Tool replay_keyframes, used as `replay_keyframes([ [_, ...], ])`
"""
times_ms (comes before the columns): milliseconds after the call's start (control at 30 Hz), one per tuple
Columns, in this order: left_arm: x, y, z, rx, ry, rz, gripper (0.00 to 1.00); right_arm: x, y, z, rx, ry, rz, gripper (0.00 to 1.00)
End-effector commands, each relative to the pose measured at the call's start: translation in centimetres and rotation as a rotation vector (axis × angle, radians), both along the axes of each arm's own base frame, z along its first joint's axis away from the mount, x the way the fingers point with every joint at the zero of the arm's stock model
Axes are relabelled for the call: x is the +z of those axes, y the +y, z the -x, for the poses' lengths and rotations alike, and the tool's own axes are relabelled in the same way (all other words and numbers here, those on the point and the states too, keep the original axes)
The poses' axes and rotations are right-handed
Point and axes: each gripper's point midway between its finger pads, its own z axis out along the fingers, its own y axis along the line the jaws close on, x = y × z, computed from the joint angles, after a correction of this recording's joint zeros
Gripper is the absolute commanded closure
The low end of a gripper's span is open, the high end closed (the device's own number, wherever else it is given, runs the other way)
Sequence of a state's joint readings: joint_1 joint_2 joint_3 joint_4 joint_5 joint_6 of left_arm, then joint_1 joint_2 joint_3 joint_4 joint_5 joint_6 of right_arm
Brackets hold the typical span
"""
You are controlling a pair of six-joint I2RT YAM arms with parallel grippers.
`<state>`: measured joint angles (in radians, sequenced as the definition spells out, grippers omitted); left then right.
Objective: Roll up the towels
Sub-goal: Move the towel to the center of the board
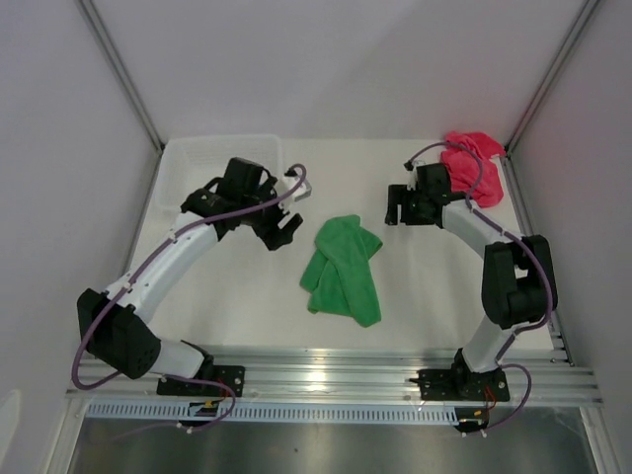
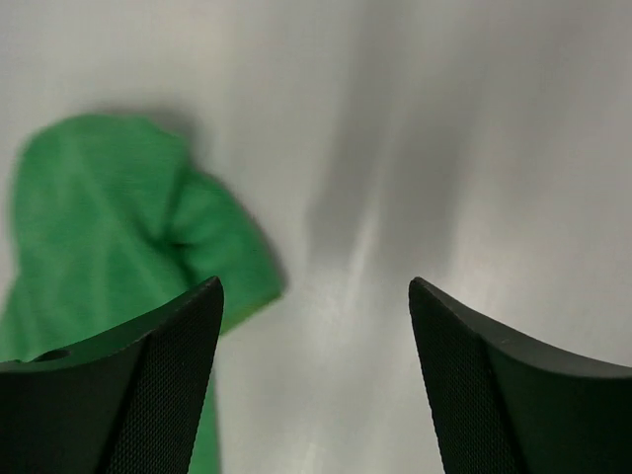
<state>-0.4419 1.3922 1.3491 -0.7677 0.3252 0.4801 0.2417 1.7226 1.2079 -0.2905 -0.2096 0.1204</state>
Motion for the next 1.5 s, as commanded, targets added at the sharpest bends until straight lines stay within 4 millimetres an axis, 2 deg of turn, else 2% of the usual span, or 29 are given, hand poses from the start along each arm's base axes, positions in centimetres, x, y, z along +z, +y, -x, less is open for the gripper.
replay_keyframes([
  [0, -2.6, 1.0, 0.2, -0.007, -0.018, -0.098, 0.18, 2.7, -4.0, 0.1, -0.185, -0.059, 0.17, 0.23],
  [67, -4.0, 0.9, 0.8, -0.01, 0.015, -0.115, 0.19, 3.6, -2.3, 1.8, -0.096, -0.081, 0.172, 0.27],
  [100, -4.8, 1.0, 1.1, -0.005, 0.034, -0.123, 0.19, 3.4, -1.3, 2.9, -0.051, -0.072, 0.166, 0.29],
  [133, -5.2, 0.9, 1.4, 0.012, 0.056, -0.113, 0.19, 2.3, 1.2, 5.1, 0.049, -0.044, 0.153, 0.29],
  [200, -6.4, 0.9, 2.0, 0.026, 0.106, -0.107, 0.19, 1.5, 3.4, 8.0, 0.148, -0.016, 0.157, 0.31],
  [233, -6.6, 0.8, 2.3, 0.044, 0.129, -0.095, 0.2, 0.0, 5.0, 10.5, 0.214, 0.026, 0.164, 0.31],
  [333, -7.8, 1.2, 2.6, 0.101, 0.171, -0.098, 0.21, -1.9, 6.8, 14.9, 0.271, 0.135, 0.163, 0.31],
  [367, -8.2, 1.3, 2.5, 0.122, 0.171, -0.101, 0.21, -3.0, 7.7, 17.5, 0.32, 0.177, 0.182, 0.31],
  [433, -8.5, 1.9, 2.1, 0.185, 0.17, -0.112, 0.21, -3.6, 8.5, 19.7, 0.325, 0.205, 0.191, 0.3],
  [467, -8.6, 1.9, 1.9, 0.204, 0.166, -0.11, 0.2, -4.1, 9.4, 21.8, 0.375, 0.214, 0.213, 0.3],
  [567, -8.9, 2.2, 1.3, 0.258, 0.163, -0.107, 0.2, -5.1, 10.7, 24.5, 0.411, 0.211, 0.25, 0.3],
  [667, -9.2, 2.9, 1.0, 0.327, 0.149, -0.113, 0.2, -6.6, 10.8, 25.7, 0.415, 0.23, 0.299, 0.31],
  [800, -9.1, 3.8, 0.8, 0.349, 0.103, -0.132, 0.2, -8.6, 9.7, 26.6, 0.363, 0.278, 0.351, 0.35],
  [900, -8.9, 4.7, 0.4, 0.383, 0.064, -0.159, 0.19, -9.6, 8.8, 26.6, 0.3, 0.292, 0.391, 0.42],
  [1067, -8.3, 4.4, 0.4, 0.377, 0.051, -0.142, 0.2, -10.7, 7.8, 25.7, 0.217, 0.281, 0.449, 0.49],
  [1100, -8.2, 4.6, 0.4, 0.381, 0.047, -0.147, 0.2, -10.9, 7.9, 25.7, 0.224, 0.283, 0.455, 0.54],
  [1133, -8.1, 4.6, 0.3, 0.381, 0.041, -0.147, 0.2, -11.0, 8.1, 25.8, 0.24, 0.279, 0.455, 0.58],
  [1167, -7.7, 4.6, 0.2, 0.382, 0.032, -0.144, 0.19, -10.9, 8.3, 25.6, 0.248, 0.271, 0.453, 0.69],
  [1233, -7.5, 4.5, 0.2, 0.379, 0.023, -0.146, 0.2, -10.7, 8.5, 25.6, 0.273, 0.264, 0.455, 0.77],
  [1267, -7.4, 4.5, 0.2, 0.376, 0.021, -0.148, 0.2, -10.5, 8.6, 25.6, 0.281, 0.259, 0.451, 0.85],
  [1333, -7.1, 4.4, 0.3, 0.372, 0.009, -0.147, 0.2, -9.7, 9.2, 25.6, 0.308, 0.247, 0.422, 0.89],
  [1400, -6.9, 4.1, 0.3, 0.36, -0.003, -0.149, 0.19, -8.9, 10.0, 25.6, 0.341, 0.232, 0.392, 0.99],
  [1467, -6.8, 4.1, 0.3, 0.353, -0.017, -0.16, 0.2, -7.3, 11.5, 25.3, 0.377, 0.207, 0.333, 1.0],
])
